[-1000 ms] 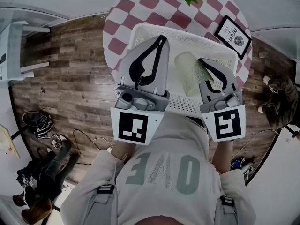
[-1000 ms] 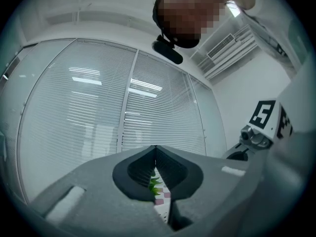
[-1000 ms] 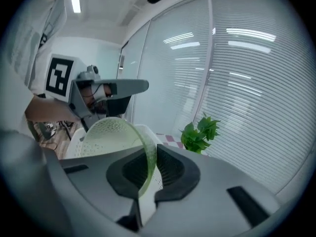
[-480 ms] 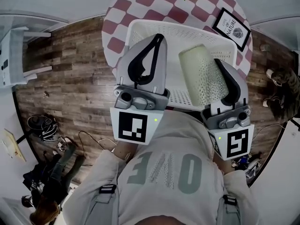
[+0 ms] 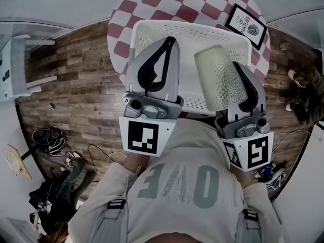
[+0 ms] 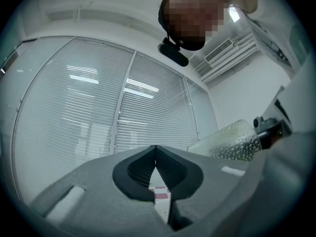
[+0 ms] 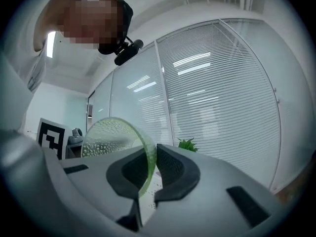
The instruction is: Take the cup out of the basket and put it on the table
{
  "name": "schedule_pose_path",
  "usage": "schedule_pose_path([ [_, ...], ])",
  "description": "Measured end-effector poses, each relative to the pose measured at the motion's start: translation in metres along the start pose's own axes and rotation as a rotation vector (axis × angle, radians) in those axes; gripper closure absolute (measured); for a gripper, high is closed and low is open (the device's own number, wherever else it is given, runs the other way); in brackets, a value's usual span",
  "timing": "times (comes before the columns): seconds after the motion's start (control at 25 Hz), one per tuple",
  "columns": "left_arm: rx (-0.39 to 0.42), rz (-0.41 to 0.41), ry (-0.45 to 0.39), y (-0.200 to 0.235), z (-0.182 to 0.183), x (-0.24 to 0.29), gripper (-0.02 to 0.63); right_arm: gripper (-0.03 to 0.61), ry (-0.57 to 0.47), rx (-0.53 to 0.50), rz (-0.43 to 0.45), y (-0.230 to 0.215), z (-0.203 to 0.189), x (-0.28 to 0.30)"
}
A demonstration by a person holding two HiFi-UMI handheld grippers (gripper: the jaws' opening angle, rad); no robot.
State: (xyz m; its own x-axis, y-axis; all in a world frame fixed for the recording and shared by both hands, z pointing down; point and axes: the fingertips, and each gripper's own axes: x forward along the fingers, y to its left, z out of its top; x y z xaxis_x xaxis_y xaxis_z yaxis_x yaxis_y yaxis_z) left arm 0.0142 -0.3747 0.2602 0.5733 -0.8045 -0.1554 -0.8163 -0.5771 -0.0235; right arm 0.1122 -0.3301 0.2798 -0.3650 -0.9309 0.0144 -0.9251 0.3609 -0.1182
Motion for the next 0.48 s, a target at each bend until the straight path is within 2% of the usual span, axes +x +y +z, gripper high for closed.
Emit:
schedule_pose_path([
  [0.48,-0.001,-0.023,-0.012,-0.016,0.008,-0.001,0.609,0.555,-0.026,0.006,-0.046,-0.01,0.009,-0.021],
])
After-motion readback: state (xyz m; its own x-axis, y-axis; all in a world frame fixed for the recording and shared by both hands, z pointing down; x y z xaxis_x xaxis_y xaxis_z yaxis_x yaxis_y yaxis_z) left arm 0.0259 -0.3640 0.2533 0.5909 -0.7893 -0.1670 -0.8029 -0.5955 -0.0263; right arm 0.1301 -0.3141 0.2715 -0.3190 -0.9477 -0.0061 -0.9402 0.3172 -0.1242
